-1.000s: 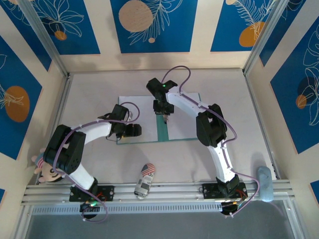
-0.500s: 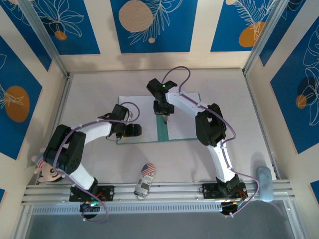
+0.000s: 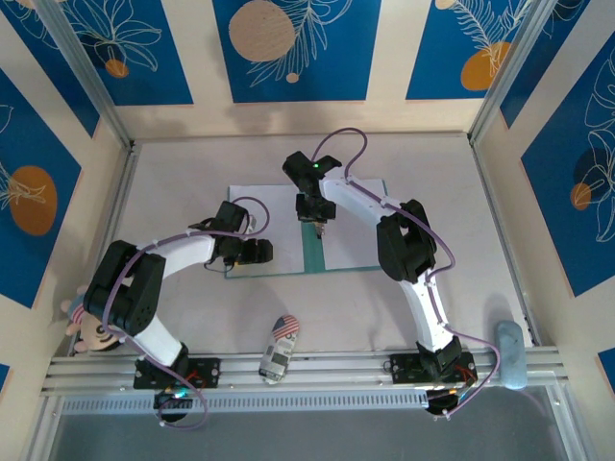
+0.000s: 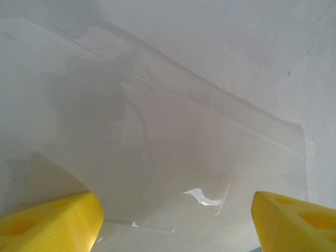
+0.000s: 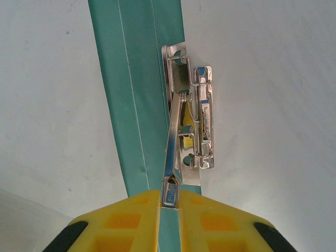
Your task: Put the files into the folder
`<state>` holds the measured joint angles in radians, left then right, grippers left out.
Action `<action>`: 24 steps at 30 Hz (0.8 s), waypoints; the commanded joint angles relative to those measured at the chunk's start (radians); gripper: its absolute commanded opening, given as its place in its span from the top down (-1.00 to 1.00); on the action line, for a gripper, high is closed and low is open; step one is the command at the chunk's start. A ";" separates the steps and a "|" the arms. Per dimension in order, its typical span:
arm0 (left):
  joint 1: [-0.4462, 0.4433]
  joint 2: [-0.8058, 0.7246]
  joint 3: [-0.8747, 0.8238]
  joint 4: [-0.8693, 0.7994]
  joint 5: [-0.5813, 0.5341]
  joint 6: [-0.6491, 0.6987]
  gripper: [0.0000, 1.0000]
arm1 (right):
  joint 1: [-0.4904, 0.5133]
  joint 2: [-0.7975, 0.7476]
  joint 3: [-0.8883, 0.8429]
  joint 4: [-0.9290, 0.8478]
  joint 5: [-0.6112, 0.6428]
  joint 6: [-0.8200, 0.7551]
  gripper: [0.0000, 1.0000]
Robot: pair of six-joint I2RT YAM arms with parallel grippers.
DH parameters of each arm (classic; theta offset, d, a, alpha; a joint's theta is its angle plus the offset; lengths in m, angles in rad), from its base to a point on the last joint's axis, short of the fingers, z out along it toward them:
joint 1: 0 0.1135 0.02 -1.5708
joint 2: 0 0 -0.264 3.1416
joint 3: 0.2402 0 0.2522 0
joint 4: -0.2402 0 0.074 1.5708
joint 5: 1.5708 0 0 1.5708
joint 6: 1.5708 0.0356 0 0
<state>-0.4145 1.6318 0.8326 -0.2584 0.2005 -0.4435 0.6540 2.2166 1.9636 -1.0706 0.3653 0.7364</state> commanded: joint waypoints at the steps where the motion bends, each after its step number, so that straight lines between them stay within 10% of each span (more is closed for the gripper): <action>1: 0.003 0.082 -0.068 -0.197 0.022 -0.009 -0.59 | -0.005 0.015 0.011 -0.031 -0.021 0.000 0.63; 24: 0.003 0.085 -0.066 -0.196 0.022 -0.008 -0.59 | -0.004 0.008 0.017 -0.037 -0.022 -0.005 0.60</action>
<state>-0.4145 1.6321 0.8326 -0.2584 0.2008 -0.4431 0.6525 2.2166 1.9636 -1.0721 0.3618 0.7338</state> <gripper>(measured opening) 0.793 0.200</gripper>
